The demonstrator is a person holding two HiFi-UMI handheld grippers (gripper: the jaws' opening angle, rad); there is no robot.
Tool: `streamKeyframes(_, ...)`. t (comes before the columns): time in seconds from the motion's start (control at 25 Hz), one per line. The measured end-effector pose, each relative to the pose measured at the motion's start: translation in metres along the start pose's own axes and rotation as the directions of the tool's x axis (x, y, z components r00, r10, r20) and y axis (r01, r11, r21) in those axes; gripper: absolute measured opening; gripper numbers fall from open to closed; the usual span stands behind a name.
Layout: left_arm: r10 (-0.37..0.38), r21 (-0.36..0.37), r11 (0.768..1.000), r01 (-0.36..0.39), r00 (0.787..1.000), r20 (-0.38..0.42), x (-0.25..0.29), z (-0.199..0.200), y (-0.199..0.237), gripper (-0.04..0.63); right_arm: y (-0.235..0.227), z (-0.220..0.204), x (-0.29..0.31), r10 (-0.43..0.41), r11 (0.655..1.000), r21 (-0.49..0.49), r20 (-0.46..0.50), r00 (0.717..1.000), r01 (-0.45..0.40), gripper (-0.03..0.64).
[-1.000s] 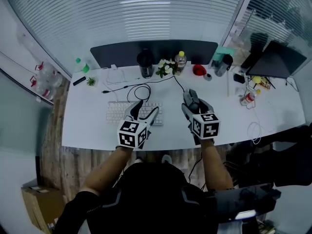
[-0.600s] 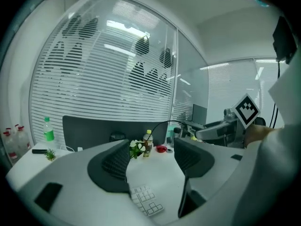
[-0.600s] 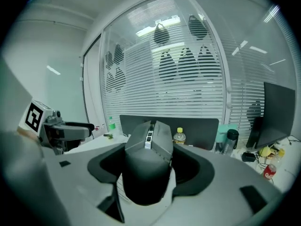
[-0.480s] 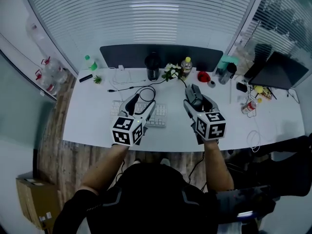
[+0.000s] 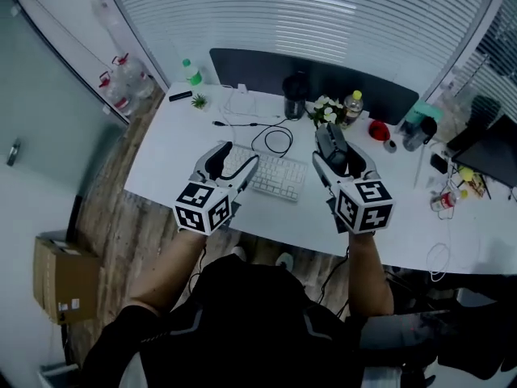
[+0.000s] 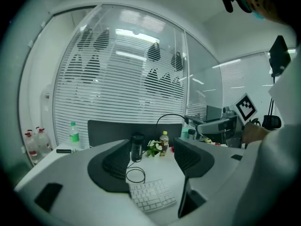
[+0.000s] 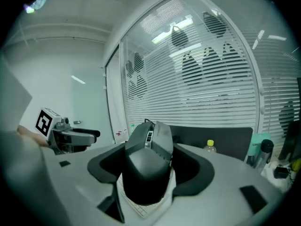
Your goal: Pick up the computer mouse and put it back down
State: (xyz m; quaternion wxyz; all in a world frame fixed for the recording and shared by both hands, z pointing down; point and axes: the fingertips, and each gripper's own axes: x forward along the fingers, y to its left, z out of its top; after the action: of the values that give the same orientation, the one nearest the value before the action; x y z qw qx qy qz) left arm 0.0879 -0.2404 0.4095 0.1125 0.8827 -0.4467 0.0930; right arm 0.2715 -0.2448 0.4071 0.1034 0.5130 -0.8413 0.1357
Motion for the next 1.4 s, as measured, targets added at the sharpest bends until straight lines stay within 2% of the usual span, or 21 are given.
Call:
streamKeyframes(0.16, 0.085, 0.007, 0.996, -0.085, 0.996, 0.006, -0.031, 0.003, 0.030, 0.303, 0.028, 0.004, 0.021, 0.075, 0.997, -0.005, -0.001, 0.997, -0.075, 0.295)
streamKeyframes(0.32, 0.127, -0.006, 0.992, -0.127, 0.991, 0.031, -0.057, 0.009, 0.067, 0.301, 0.062, 0.019, 0.043, 0.123, 0.992, -0.027, 0.012, 0.992, -0.122, 0.295)
streamKeyframes(0.52, 0.154, -0.022, 0.988, -0.153, 0.986, 0.063, -0.092, 0.011, 0.123, 0.293, 0.113, 0.037, 0.077, 0.139, 0.989, -0.058, 0.011, 0.990, -0.138, 0.295)
streamKeyframes(0.72, 0.214, -0.017, 0.977, -0.213, 0.974, 0.078, -0.125, 0.016, 0.198, 0.291, 0.166, 0.046, 0.118, 0.147, 0.987, -0.068, -0.016, 0.989, -0.148, 0.295)
streamKeyframes(0.88, 0.227, -0.030, 0.974, -0.225, 0.971, 0.081, -0.142, 0.018, 0.251, 0.287, 0.205, 0.054, 0.151, 0.153, 0.986, -0.070, -0.029, 0.988, -0.154, 0.295)
streamKeyframes(1.0, 0.242, -0.035, 0.970, -0.240, 0.966, 0.092, -0.151, 0.017, 0.280, 0.287, 0.228, 0.057, 0.175, 0.157, 0.984, -0.082, -0.047, 0.987, -0.160, 0.295)
streamKeyframes(1.2, 0.229, -0.059, 0.973, -0.224, 0.969, 0.096, -0.162, 0.020, 0.321, 0.277, 0.263, 0.070, 0.206, 0.158, 0.983, -0.082, -0.051, 0.986, -0.162, 0.295)
streamKeyframes(1.4, 0.250, -0.008, 0.968, -0.250, 0.963, 0.097, -0.174, 0.023, 0.359, 0.273, 0.296, 0.078, 0.234, 0.166, 0.982, -0.078, -0.052, 0.985, -0.170, 0.295)
